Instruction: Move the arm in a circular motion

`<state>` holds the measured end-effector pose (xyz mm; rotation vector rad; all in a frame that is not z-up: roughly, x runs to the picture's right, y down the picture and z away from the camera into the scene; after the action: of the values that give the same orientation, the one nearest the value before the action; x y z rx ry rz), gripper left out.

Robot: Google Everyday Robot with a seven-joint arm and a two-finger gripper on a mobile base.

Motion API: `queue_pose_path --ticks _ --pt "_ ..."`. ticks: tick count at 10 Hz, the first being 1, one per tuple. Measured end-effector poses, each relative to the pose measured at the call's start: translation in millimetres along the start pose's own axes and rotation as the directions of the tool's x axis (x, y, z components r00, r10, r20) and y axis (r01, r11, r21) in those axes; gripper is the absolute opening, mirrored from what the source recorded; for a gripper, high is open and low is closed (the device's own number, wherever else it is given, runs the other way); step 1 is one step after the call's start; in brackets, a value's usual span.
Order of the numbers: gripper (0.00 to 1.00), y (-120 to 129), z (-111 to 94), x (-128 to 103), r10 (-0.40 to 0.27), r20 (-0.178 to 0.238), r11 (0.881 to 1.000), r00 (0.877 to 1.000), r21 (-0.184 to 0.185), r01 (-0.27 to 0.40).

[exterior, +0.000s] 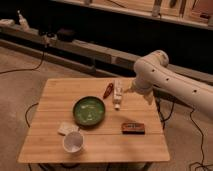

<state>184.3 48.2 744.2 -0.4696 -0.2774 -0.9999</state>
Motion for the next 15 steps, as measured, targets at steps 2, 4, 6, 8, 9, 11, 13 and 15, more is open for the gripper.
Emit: queue_pose_path --ticks 2,4,6,8,9,11,13,15 --pt "0.80 0.0 0.0 0.0 0.000 0.000 1.000 1.000 0.000 0.000" --pt "0.80 0.0 -0.3 0.2 0.001 0.000 1.000 1.000 0.001 -0.001" --pt "0.80 8.8 2.3 -7.2 0.022 0.030 1.000 0.999 -0.007 -0.022" --pt "0.80 22.9 5.3 -32.6 0.035 0.091 0.999 0.995 -0.025 -0.033" --pt "0.80 23.6 4.5 -48.6 0.025 0.118 1.000 0.993 -0.021 -0.023" --pt "0.80 16.5 -2.0 -73.2 -0.030 0.132 0.999 0.991 -0.013 0.032" --pt "0.80 -18.9 -13.7 -93.7 -0.129 0.109 0.992 0.986 0.026 0.126" --pt "0.80 -77.4 -29.7 -99.8 -0.233 0.040 0.969 0.972 0.094 0.229"
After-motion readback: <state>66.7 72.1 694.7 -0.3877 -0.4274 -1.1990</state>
